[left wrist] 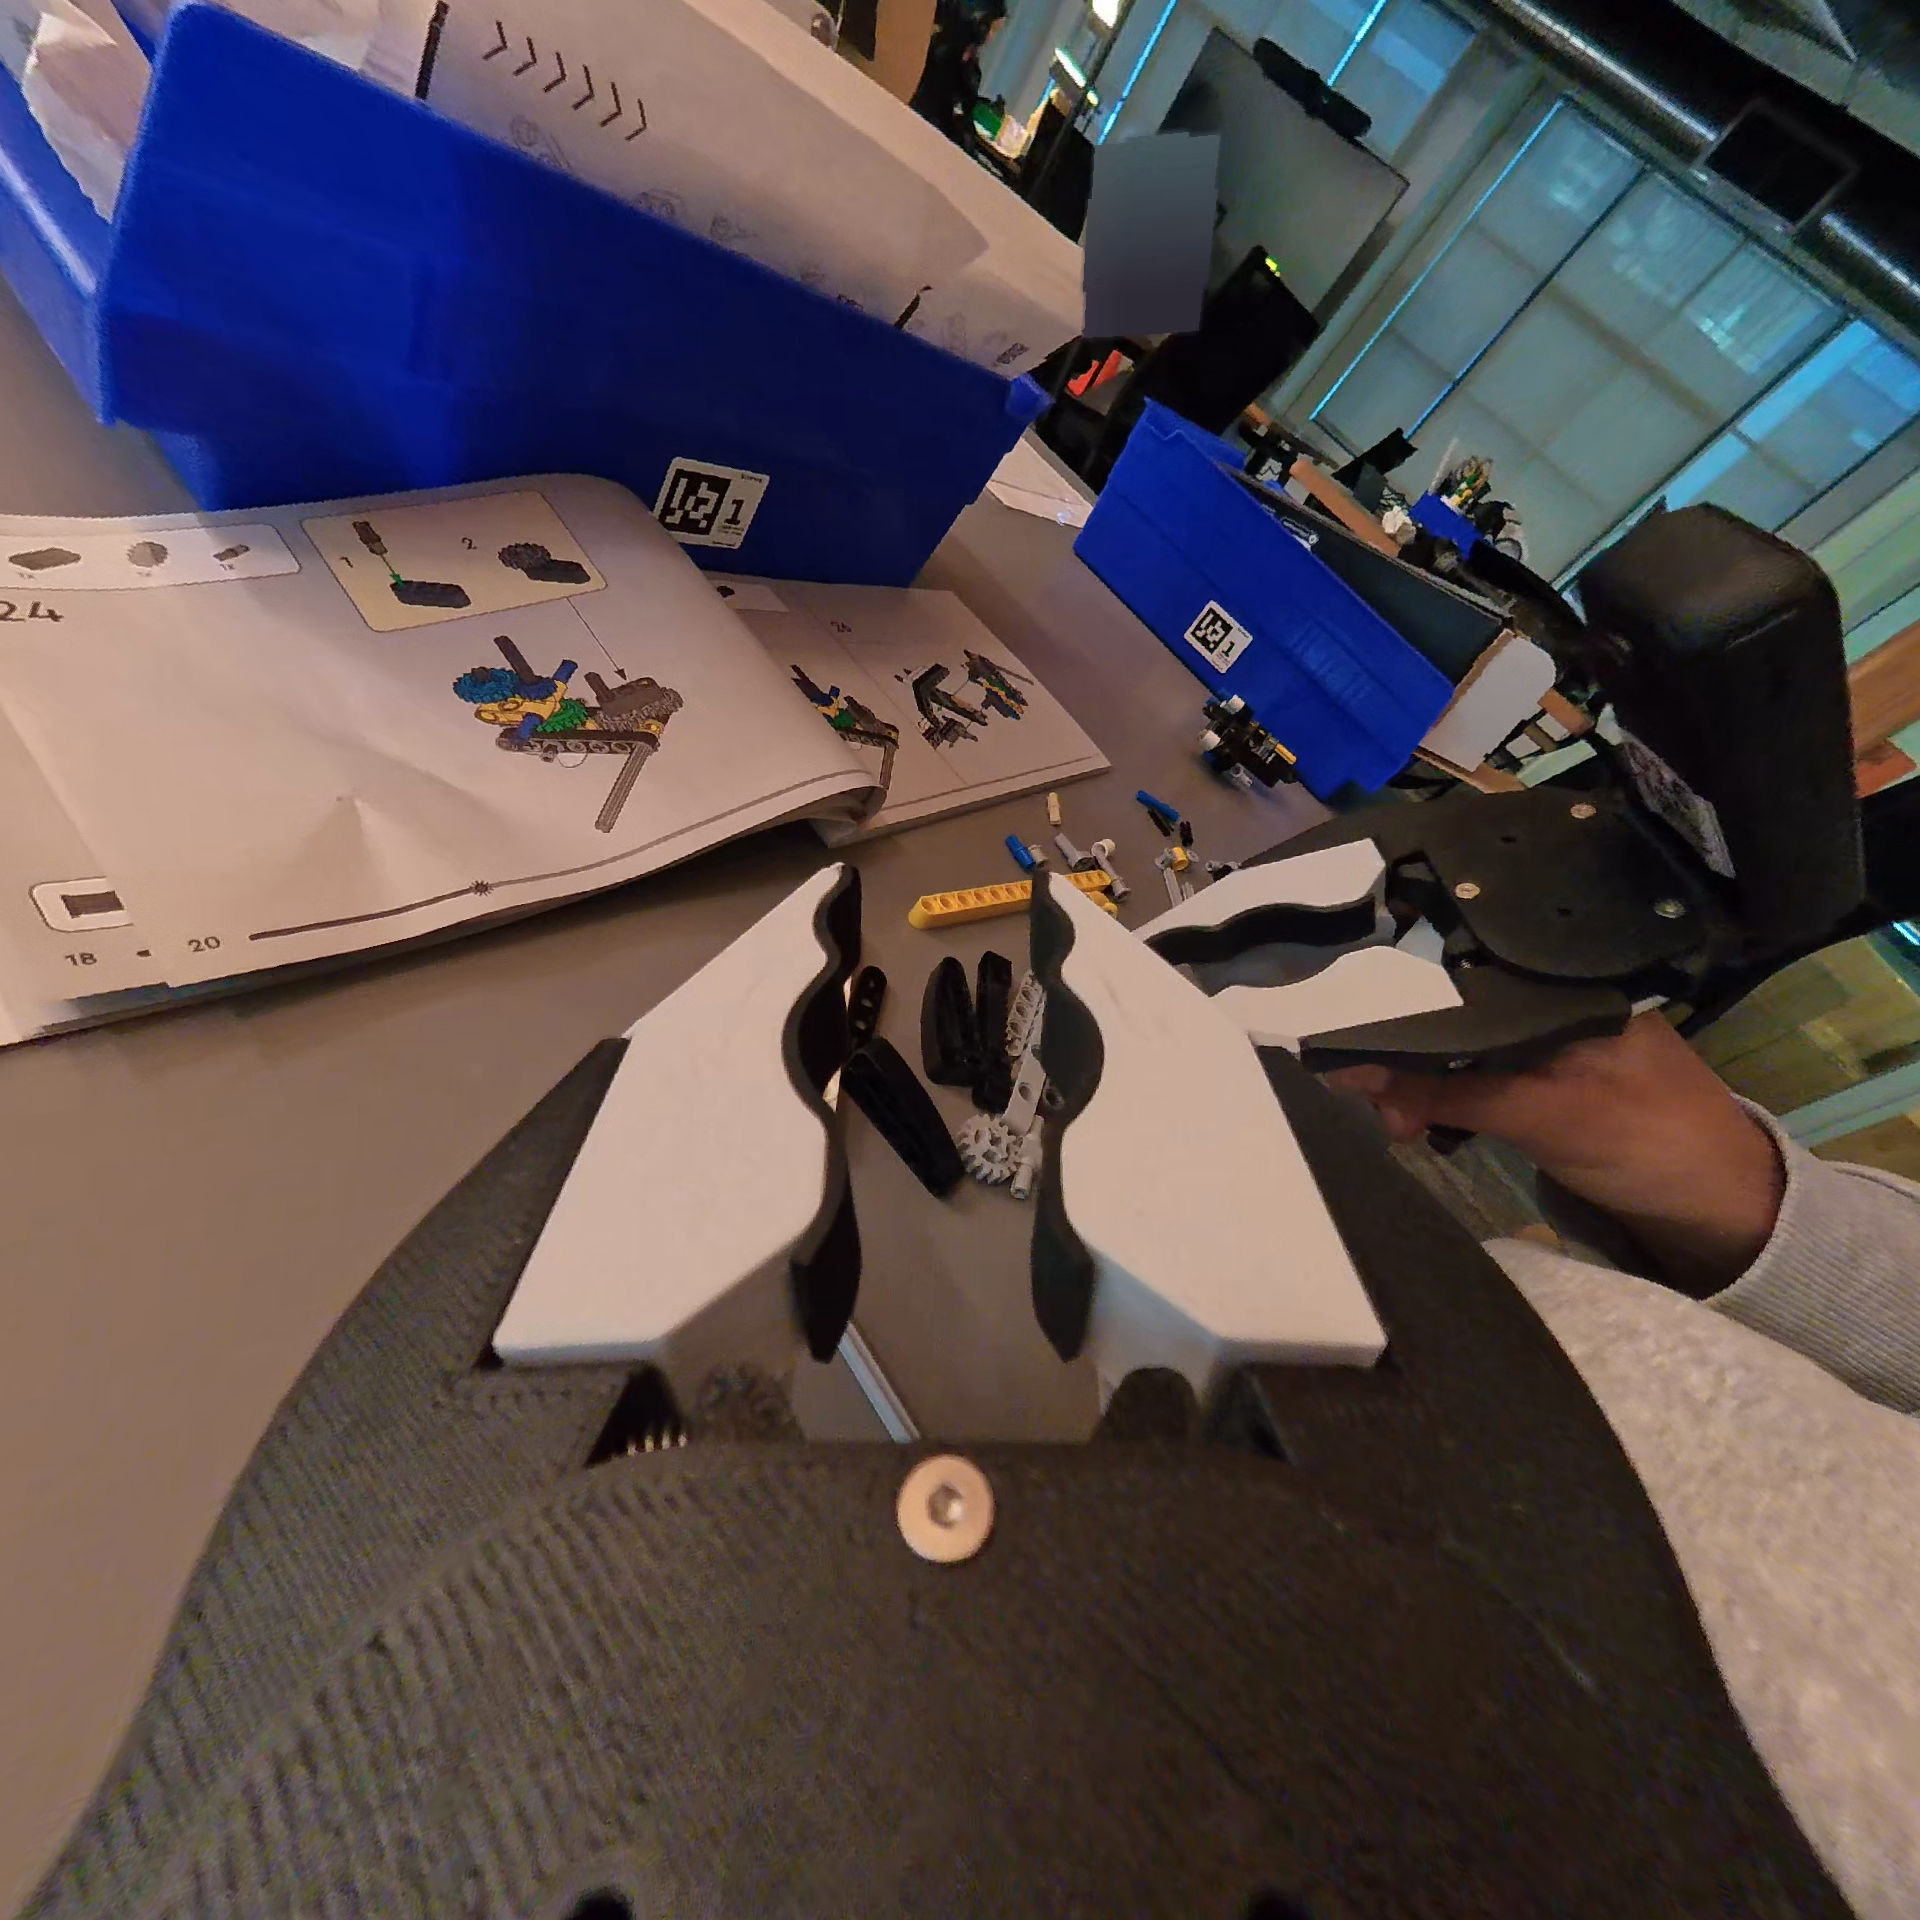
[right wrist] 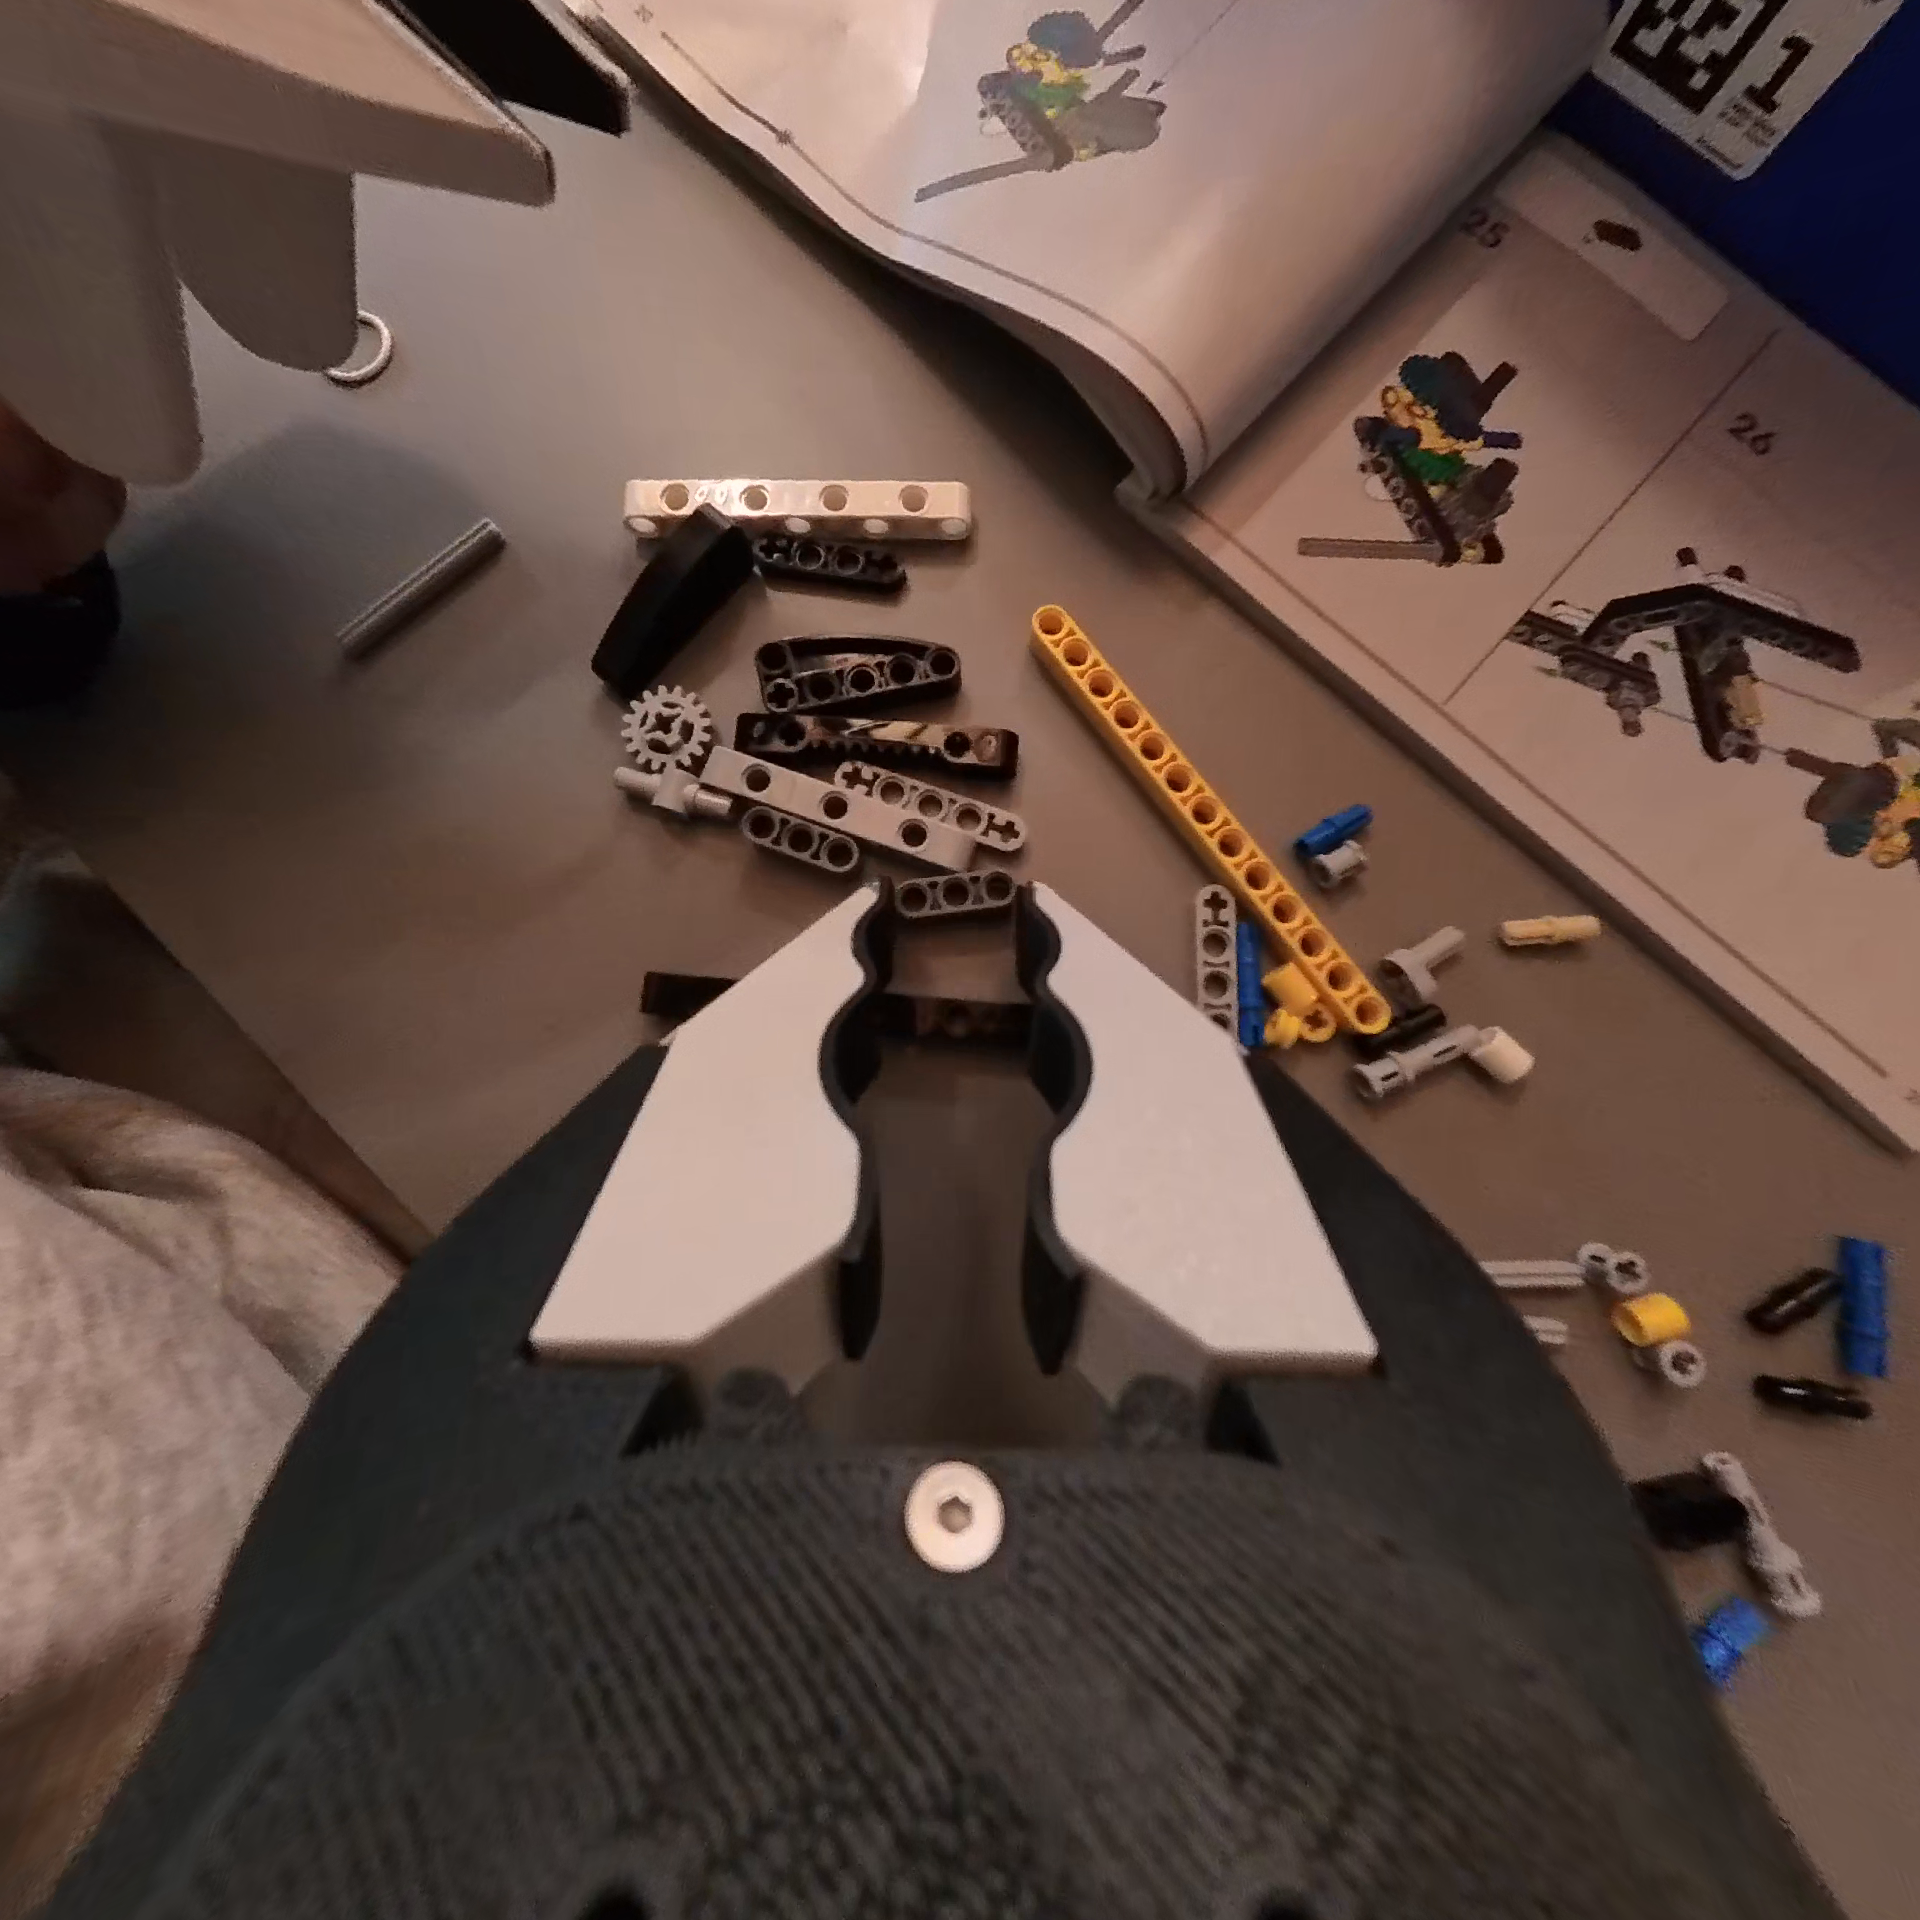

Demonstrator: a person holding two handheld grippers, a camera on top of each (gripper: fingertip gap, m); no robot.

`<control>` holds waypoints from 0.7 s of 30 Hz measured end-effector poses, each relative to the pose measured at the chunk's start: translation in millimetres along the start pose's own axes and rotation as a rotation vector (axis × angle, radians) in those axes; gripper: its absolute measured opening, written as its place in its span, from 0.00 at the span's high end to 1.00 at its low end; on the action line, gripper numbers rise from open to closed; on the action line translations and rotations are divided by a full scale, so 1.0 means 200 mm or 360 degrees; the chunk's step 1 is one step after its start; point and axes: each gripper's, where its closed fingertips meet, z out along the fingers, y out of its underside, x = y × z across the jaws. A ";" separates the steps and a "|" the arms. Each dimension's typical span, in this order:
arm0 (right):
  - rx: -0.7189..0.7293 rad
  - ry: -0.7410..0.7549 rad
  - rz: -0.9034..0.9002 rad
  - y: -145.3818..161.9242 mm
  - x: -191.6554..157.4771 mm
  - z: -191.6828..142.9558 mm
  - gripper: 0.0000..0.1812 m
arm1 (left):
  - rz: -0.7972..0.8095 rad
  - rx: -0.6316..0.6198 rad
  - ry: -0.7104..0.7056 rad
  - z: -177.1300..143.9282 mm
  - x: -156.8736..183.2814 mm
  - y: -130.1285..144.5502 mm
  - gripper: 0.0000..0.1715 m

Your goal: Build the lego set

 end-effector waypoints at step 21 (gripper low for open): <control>0.1209 -0.0376 -0.0586 -0.55 -0.44 -0.60 0.88 | -0.1259 -0.0070 0.1877 -0.26 0.57 -0.14 0.80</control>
